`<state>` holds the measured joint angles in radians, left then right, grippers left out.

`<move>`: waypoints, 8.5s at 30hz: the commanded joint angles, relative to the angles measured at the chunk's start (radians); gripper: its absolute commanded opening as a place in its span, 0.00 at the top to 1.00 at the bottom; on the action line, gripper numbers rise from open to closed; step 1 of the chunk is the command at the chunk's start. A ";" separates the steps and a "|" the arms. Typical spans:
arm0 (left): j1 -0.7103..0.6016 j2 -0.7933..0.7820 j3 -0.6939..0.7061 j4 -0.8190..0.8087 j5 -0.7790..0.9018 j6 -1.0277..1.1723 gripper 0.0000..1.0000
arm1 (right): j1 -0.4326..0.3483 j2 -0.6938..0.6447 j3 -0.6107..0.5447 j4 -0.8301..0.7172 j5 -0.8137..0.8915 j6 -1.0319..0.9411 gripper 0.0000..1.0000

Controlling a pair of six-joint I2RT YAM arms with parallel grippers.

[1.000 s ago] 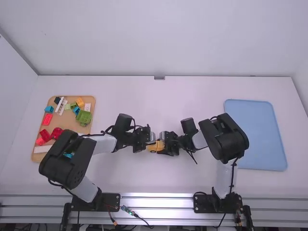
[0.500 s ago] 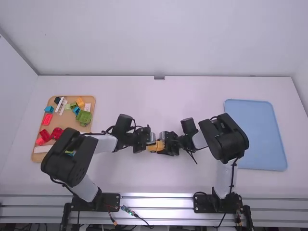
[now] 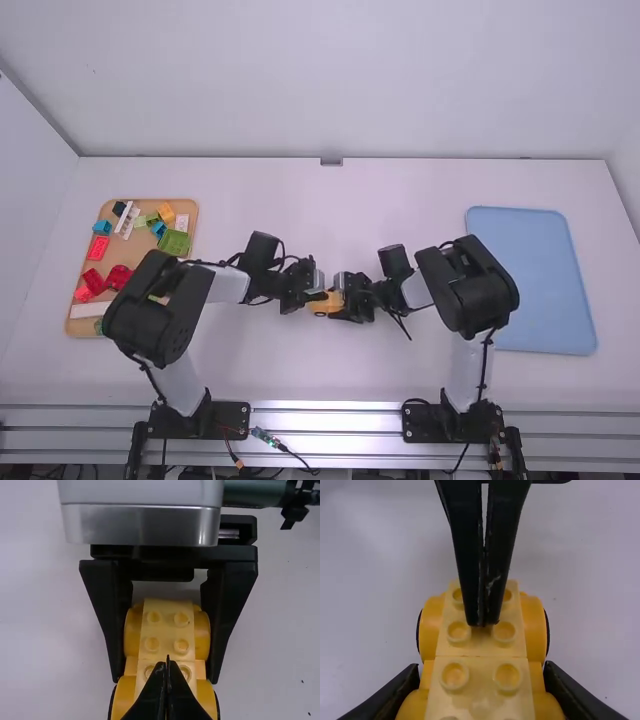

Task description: Assemble lego blocks to make yellow taxi

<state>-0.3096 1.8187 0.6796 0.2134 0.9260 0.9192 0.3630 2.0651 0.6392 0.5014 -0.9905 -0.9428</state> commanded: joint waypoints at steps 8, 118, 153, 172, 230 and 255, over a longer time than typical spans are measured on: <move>-0.047 0.053 0.017 -0.104 -0.185 0.018 0.98 | 0.010 -0.013 -0.011 -0.005 0.032 0.030 0.72; 0.671 0.484 1.386 -1.006 -0.812 -1.075 0.01 | 0.011 -0.470 0.052 -0.568 0.858 0.316 0.01; 0.667 0.484 1.149 -0.816 -0.968 -1.297 0.20 | 0.011 -0.470 0.055 -0.566 0.857 0.311 0.01; 0.674 0.484 1.099 -0.798 -0.974 -1.297 0.28 | 0.011 -0.470 0.055 -0.575 0.857 0.318 0.01; 0.661 0.483 0.946 -0.623 -1.047 -1.351 0.73 | 0.011 -0.470 0.055 -0.573 0.857 0.315 0.01; 0.550 -0.015 0.570 -0.343 -0.929 -1.006 0.99 | -0.133 -0.470 -0.051 -0.396 0.333 0.142 0.01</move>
<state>0.2893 1.8977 1.3598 -0.1761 -0.1001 -0.2752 0.2276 1.6192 0.6289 0.0875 -0.5636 -0.7700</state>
